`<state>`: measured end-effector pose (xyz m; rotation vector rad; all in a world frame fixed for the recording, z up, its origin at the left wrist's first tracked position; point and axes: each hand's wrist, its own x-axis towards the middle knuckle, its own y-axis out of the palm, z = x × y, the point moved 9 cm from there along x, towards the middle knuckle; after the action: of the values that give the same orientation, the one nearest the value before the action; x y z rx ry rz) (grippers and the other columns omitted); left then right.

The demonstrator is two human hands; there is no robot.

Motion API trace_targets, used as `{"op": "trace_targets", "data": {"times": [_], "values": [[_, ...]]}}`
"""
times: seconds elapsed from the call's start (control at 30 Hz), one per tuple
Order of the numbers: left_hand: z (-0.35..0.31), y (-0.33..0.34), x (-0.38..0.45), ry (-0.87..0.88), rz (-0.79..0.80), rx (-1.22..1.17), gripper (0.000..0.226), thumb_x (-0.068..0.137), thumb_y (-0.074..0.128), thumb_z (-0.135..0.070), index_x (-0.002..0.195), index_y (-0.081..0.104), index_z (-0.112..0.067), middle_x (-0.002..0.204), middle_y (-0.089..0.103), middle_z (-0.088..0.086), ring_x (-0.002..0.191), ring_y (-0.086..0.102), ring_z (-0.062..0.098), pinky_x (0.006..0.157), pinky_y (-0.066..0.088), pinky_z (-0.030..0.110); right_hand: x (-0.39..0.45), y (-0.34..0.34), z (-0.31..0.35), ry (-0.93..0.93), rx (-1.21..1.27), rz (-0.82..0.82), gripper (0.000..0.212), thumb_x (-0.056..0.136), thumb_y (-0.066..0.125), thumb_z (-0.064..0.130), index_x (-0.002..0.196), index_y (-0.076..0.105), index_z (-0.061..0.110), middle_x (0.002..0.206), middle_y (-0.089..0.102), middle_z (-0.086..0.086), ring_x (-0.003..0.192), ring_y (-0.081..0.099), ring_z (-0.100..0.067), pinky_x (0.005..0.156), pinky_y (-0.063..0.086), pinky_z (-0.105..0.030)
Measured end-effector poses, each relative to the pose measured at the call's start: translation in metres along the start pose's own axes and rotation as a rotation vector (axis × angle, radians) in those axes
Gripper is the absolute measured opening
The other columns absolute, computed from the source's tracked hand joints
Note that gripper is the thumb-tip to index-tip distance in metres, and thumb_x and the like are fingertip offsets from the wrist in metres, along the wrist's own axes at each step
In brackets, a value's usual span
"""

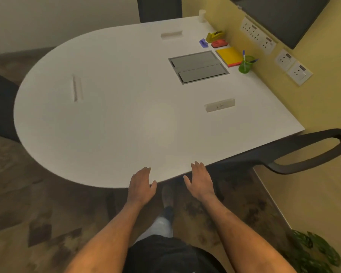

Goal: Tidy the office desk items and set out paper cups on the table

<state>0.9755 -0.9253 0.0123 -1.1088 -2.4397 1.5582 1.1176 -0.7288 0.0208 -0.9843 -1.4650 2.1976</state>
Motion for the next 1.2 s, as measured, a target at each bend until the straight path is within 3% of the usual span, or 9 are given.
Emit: {"op": "trace_targets", "data": {"times": [0.27, 0.5, 0.97, 1.2], "values": [[0.068, -0.016, -0.08, -0.077, -0.085, 0.097, 0.068, 0.099, 0.053, -0.043, 0.157, 0.027, -0.02, 0.166, 0.023, 0.003, 0.155, 0.02, 0.022, 0.128, 0.015, 0.044, -0.066, 0.055, 0.062, -0.071, -0.073, 0.107, 0.074, 0.104, 0.029, 0.056, 0.163, 0.014, 0.014, 0.171, 0.007, -0.005, 0.159, -0.002, -0.024, 0.129, 0.006, -0.04], [0.175, -0.06, -0.123, -0.245, -0.146, 0.048, 0.07, 0.099, 0.051, -0.041, 0.159, 0.024, -0.017, 0.168, 0.018, 0.004, 0.155, 0.017, 0.023, 0.128, 0.011, 0.043, -0.088, 0.097, 0.167, -0.236, -0.198, 0.184, 0.072, 0.105, 0.028, 0.055, 0.162, 0.014, 0.013, 0.171, 0.008, -0.006, 0.159, 0.0, -0.025, 0.129, 0.008, -0.041], [0.495, -0.216, -0.201, -0.489, -0.232, 0.072, 0.072, 0.098, 0.049, -0.044, 0.159, 0.022, -0.017, 0.169, 0.014, 0.003, 0.155, 0.015, 0.022, 0.128, 0.009, 0.043, -0.097, 0.204, 0.512, -0.526, -0.281, 0.206, 0.072, 0.106, 0.029, 0.055, 0.162, 0.018, 0.011, 0.17, 0.012, -0.008, 0.158, 0.004, -0.027, 0.129, 0.008, -0.04], [0.605, -0.263, -0.22, -0.64, -0.283, -0.017, 0.072, 0.098, 0.047, -0.046, 0.16, 0.02, -0.018, 0.169, 0.013, 0.002, 0.155, 0.014, 0.021, 0.128, 0.01, 0.044, -0.096, 0.233, 0.684, -0.757, -0.347, 0.208, 0.069, 0.106, 0.027, 0.054, 0.162, 0.019, 0.014, 0.17, 0.012, -0.004, 0.159, 0.003, -0.024, 0.129, 0.01, -0.04]]}}
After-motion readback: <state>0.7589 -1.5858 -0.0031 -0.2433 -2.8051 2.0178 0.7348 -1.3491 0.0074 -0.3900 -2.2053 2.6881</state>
